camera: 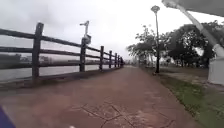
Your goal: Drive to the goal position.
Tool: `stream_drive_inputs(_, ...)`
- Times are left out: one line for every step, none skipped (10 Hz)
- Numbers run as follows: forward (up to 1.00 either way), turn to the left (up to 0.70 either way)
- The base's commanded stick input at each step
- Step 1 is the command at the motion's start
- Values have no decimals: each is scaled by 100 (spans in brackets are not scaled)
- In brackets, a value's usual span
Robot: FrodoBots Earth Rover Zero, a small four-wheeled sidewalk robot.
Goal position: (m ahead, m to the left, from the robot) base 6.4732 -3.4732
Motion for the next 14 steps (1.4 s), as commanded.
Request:
stream_drive_inputs(0,85)
stream_drive_inputs(0,85)
stream_drive_inputs(0,85)
stream_drive_inputs(0,85)
stream_drive_inputs(0,53)
stream_drive_inputs(0,25)
stream_drive_inputs(0,35)
stream_drive_inputs(0,16)
stream_drive_inputs(0,0)
stream_drive_inputs(0,23)
stream_drive_inputs(0,56)
stream_drive_inputs(0,85)
stream_drive_inputs(0,85)
stream_drive_inputs(0,85)
